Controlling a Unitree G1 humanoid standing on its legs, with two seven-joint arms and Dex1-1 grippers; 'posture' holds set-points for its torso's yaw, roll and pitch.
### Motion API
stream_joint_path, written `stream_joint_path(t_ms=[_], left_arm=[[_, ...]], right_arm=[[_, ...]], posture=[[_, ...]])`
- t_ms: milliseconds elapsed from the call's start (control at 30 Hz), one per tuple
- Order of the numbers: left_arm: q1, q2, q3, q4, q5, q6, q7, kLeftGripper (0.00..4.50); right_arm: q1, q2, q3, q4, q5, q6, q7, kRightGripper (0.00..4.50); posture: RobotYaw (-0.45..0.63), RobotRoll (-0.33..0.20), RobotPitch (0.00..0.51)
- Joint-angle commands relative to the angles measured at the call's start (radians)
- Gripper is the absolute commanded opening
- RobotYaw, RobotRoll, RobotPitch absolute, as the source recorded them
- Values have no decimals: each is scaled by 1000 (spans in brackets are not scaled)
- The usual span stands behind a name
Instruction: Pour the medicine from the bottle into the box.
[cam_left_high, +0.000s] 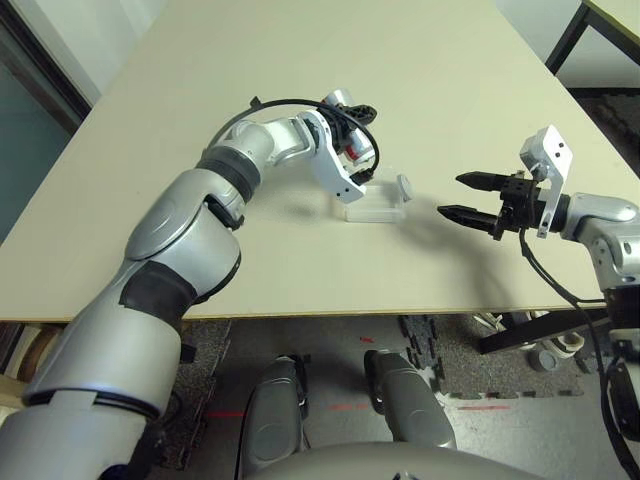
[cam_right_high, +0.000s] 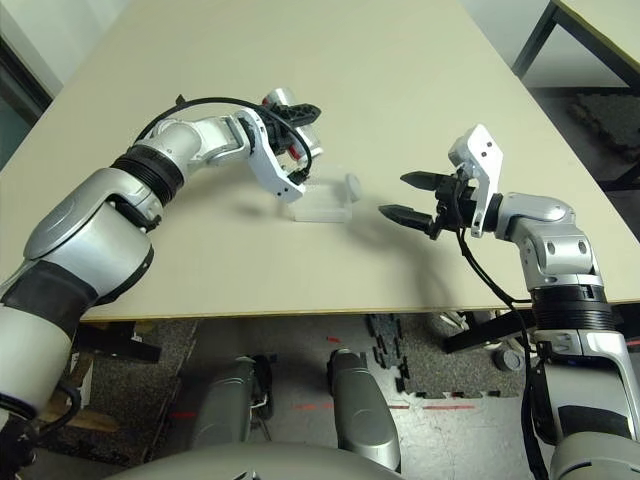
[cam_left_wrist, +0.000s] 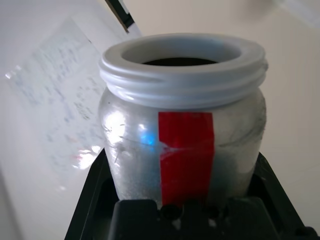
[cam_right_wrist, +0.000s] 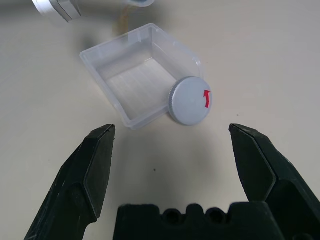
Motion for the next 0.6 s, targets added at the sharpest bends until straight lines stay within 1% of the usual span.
stream_joint_path(t_ms=[33, 67, 133, 233, 300, 400, 467, 500, 600], left_arm=[[-27, -13, -55, 15, 55, -5, 56, 2603], [-35, -16, -76, 16, 79, 7, 74, 2603], [-43, -28, -83, 27, 85, 11, 81, 2603], [-46, -50, -30, 57, 22, 14, 46, 2603], [-37, -52, 10, 74, -25, 17, 6, 2603], [-9, -45, 99, 88, -129, 4, -80, 2603], [17, -39, 202, 96, -248, 2, -178, 2603], [24, -32, 230, 95, -279, 1, -211, 2603], [65, -31, 378, 93, -450, 20, -381, 2603]], right_arm=[[5, 6, -3, -13, 10, 8, -4, 4500], [3, 7, -2, -11, 11, 8, -4, 4500], [-2, 10, -1, -5, 13, 9, -2, 4500], [-7, 13, 3, -2, 13, 9, 0, 4500], [-7, 13, 2, -5, 14, 11, 0, 4500], [-2, 14, 1, -13, 16, 14, -2, 4500], [1, 15, 1, -18, 17, 16, -4, 4500], [2, 15, 0, -19, 18, 17, -5, 4500], [3, 15, 0, -19, 17, 16, -5, 4500]], posture=[[-224, 0, 132], [-221, 0, 132], [-214, 0, 135], [-218, 0, 135], [-223, 0, 136], [-229, 0, 138], [-230, 0, 139], [-229, 0, 138], [-228, 0, 139]])
